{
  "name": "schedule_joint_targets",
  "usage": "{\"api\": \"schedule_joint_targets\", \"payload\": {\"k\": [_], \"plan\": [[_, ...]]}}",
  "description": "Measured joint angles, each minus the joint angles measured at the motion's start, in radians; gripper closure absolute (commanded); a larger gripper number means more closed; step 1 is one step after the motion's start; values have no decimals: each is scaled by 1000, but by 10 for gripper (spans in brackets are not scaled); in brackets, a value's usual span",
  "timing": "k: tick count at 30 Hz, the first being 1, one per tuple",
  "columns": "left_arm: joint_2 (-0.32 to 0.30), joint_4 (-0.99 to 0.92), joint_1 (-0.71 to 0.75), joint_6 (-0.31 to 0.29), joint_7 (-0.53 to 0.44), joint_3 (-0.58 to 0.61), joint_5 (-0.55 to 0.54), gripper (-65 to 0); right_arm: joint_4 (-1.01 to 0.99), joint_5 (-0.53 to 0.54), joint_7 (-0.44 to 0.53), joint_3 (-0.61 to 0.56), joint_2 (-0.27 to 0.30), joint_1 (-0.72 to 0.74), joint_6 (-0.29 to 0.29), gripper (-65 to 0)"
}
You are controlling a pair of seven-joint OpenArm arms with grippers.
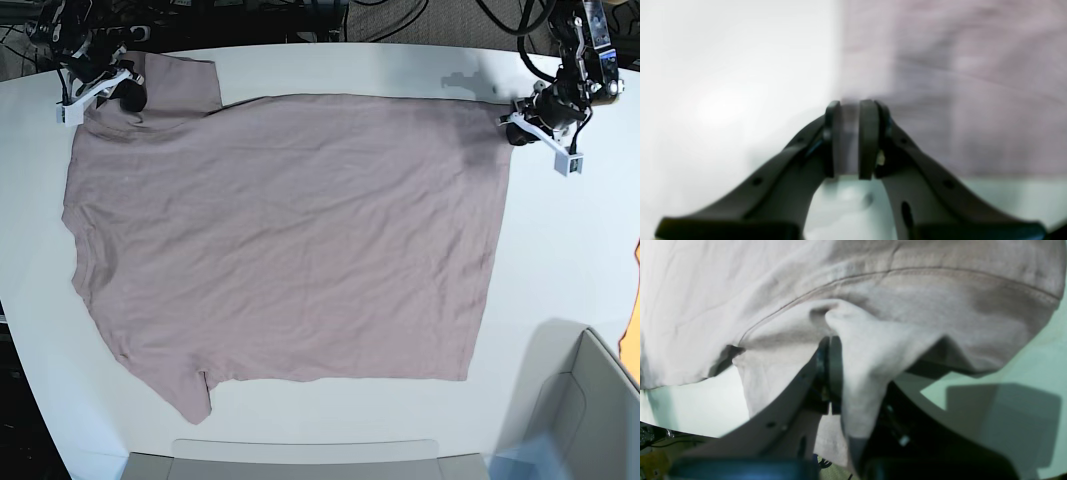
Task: Fold the T-shirt properly
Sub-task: 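Pinch the shoulder edges with both grippers and pull them taut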
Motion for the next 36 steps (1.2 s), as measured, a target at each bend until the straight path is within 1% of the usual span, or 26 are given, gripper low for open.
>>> {"api": "schedule_joint_targets", "payload": {"k": [1, 3, 6, 8, 10, 15, 19, 20, 22, 24, 26, 28, 29, 31, 36], "plan": [[0, -21, 0, 12, -16, 0, -8, -115, 0, -1, 1, 0, 0, 0, 0, 0], [-5, -27, -3, 5, -24, -1, -5, -115, 1, -2, 1, 0, 0, 2, 0, 0], [-4, -29, -8, 12, -35, -1, -3, -115, 1, -2, 0, -1, 0, 2, 0, 0], [-23, -30, -5, 5, -31, 4, -5, -115, 1, -2, 1, -1, 0, 3, 0, 0], [-31, -31, -5, 14, -32, 10, 0, -116, 1, -3, 1, -1, 0, 3, 0, 0], [-47, -26, -8, 8, -58, 116, -13, -117, 1, -2, 0, -1, 0, 3, 0, 0], [-47, -24, -9, -5, -62, 146, -24, -117, 1, -2, 0, -1, 0, 3, 0, 0], [-47, -24, -2, -29, -63, 146, -24, -117, 1, -2, 0, -1, 0, 3, 0, 0], [-47, -25, 4, -97, -62, 142, -24, -114, 1, -2, 0, -1, 0, 3, 0, 0], [-50, -54, 3, -175, -69, 141, -31, -108, 1, -2, 1, -1, 0, 3, 0, 0], [-53, -98, -3, -261, -85, 137, -39, -70, 1, -2, 0, -1, 0, 3, 0, 0], [-55, -148, -8, -339, -96, 136, -54, 0, 1, -3, 1, -1, 0, 3, 0, 0], [-56, -167, -11, -380, -96, 135, -53, 0, 1, -3, 1, -1, 0, 3, 0, 0], [-58, -183, -14, -427, -104, 135, -54, 0, 1, -3, 0, -1, 0, 3, 0, 0], [-55, -183, -8, -427, -110, 123, -61, 0, 4, -3, 0, -1, 0, 3, 0, 0]]}}
